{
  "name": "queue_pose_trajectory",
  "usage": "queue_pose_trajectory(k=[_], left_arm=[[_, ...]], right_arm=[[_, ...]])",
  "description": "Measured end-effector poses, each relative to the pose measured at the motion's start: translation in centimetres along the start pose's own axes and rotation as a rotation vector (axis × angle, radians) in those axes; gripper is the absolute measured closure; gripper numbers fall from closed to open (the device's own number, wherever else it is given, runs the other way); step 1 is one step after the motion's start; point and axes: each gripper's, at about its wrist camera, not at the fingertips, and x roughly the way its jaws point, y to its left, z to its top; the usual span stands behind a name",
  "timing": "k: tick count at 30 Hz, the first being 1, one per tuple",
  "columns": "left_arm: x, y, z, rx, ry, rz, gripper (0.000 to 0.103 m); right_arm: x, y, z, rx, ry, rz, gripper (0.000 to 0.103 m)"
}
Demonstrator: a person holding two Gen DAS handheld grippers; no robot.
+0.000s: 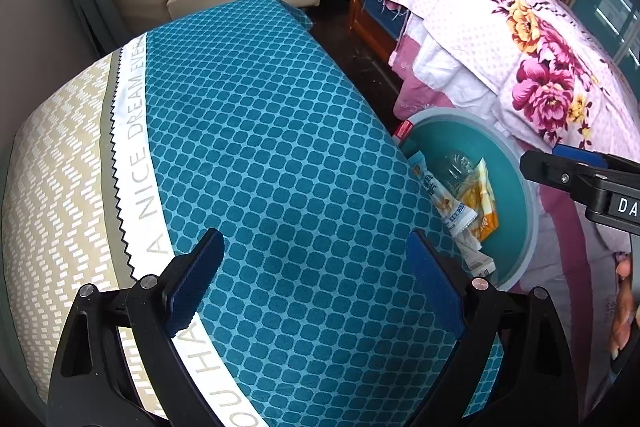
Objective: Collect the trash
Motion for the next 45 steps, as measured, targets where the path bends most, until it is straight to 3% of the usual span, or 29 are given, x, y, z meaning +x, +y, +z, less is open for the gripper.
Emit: queue_pose_trajectory(k=[10, 14, 16, 20, 24, 28, 45], left_arm=[[-1.2, 0.3, -0.9, -0.015, -0.006, 0.002, 0.011], [-2.4, 0.3, -1.4, -0.007, -0.015, -0.010, 0.010], [-3.0, 0.3, -1.6, -0.008, -0.012, -0.007, 0.005], [-4.7, 0.5, -2.4, -0.024, -0.038, 0.013, 0.005], [-6.2, 0.8, -2.9, -0.032, -0.044, 0.008, 0.004], [-7.3, 0.9, -3.9, -0.037, -0.035, 0.006, 0.004], [-11.2, 1.6, -8.2, -0.077, -0.073, -0.005, 0.004]], right_arm=[[-1.2, -0.1, -1.0, 0.015, 0.015, 0.025, 0.018], [-2.3, 0.0, -1.7, 0.013, 0.007, 0.024, 0.009], [-3.1, 0.2, -2.3, 0.004, 0.000, 0.013, 0.007], [-4.8, 0.7, -3.4, -0.020, -0.029, -0.014, 0.007], [-7.1, 2.5, -5.5, -0.106, -0.104, -0.121, 0.007], [-8.7, 3.7, -7.3, -0.151, -0.154, -0.151, 0.007], [-12.1, 4.7, -11.9, -0.131, -0.190, -0.080, 0.007]])
